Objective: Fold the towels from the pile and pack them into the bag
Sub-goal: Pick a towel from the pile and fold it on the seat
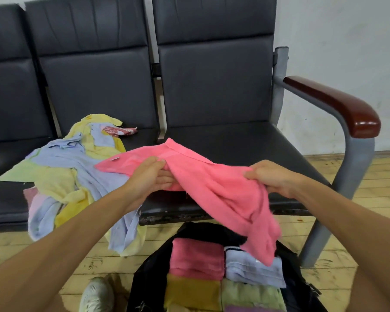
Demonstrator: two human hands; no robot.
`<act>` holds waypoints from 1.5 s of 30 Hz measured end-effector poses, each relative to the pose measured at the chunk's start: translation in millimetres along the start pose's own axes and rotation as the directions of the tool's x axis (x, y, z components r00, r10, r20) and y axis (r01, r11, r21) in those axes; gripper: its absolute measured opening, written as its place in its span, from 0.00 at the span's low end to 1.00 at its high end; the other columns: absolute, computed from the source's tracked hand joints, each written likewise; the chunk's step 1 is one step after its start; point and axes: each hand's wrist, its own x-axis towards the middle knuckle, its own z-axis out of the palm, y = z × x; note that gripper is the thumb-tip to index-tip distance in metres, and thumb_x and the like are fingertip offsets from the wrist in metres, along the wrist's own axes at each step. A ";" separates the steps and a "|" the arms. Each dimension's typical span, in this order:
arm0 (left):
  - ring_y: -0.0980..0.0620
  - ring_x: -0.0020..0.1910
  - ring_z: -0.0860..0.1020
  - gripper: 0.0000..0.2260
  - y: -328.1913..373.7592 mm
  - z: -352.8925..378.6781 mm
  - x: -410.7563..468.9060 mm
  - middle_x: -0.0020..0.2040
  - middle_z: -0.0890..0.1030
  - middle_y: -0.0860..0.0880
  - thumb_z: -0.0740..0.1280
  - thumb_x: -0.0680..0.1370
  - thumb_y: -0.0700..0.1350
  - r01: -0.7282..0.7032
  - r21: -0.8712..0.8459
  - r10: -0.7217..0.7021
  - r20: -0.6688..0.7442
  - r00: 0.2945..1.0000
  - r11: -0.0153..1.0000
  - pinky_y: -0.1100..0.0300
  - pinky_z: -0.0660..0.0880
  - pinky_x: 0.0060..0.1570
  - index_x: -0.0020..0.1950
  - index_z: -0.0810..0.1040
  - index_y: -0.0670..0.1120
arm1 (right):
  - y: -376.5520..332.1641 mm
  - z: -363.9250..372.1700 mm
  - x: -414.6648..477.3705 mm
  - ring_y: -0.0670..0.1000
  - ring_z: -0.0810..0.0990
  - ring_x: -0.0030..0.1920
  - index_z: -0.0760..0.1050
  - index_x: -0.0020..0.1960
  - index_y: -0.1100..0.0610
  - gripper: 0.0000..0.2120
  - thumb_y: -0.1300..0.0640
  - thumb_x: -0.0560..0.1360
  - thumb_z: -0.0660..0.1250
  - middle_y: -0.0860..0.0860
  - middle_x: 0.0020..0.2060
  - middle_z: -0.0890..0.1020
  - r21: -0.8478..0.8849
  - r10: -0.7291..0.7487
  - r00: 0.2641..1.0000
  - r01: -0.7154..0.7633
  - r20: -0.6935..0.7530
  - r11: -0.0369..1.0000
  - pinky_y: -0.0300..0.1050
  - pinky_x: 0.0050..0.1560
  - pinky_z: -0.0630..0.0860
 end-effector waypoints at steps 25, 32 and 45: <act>0.46 0.52 0.78 0.14 -4.5 -38.7 -60.1 0.55 0.80 0.41 0.63 0.77 0.29 -0.187 -0.019 0.185 -0.072 0.980 0.982 0.51 0.75 0.55 0.58 0.79 0.43 | 12.6 -38.1 -55.9 0.56 0.80 0.60 0.73 0.67 0.63 0.16 0.59 0.81 0.60 0.58 0.60 0.81 0.756 -0.045 0.927 0.331 -0.373 0.564 0.53 0.63 0.75; 0.45 0.60 0.78 0.12 -2.6 -32.7 -62.7 0.59 0.80 0.42 0.63 0.78 0.33 -0.085 -0.083 0.086 0.014 0.996 0.993 0.48 0.72 0.65 0.57 0.81 0.45 | 21.2 -43.5 -55.8 0.56 0.77 0.63 0.68 0.72 0.65 0.20 0.65 0.80 0.60 0.58 0.65 0.76 0.657 0.012 0.904 0.302 -0.428 0.691 0.53 0.67 0.71; 0.47 0.50 0.79 0.08 -15.6 -48.7 -56.7 0.53 0.81 0.52 0.65 0.79 0.40 -0.253 0.351 0.305 -0.099 0.947 0.901 0.45 0.78 0.51 0.52 0.81 0.52 | 25.5 -38.0 -60.9 0.55 0.73 0.64 0.74 0.63 0.53 0.12 0.61 0.81 0.62 0.53 0.64 0.74 0.361 -0.078 0.827 0.325 -0.557 0.874 0.57 0.66 0.72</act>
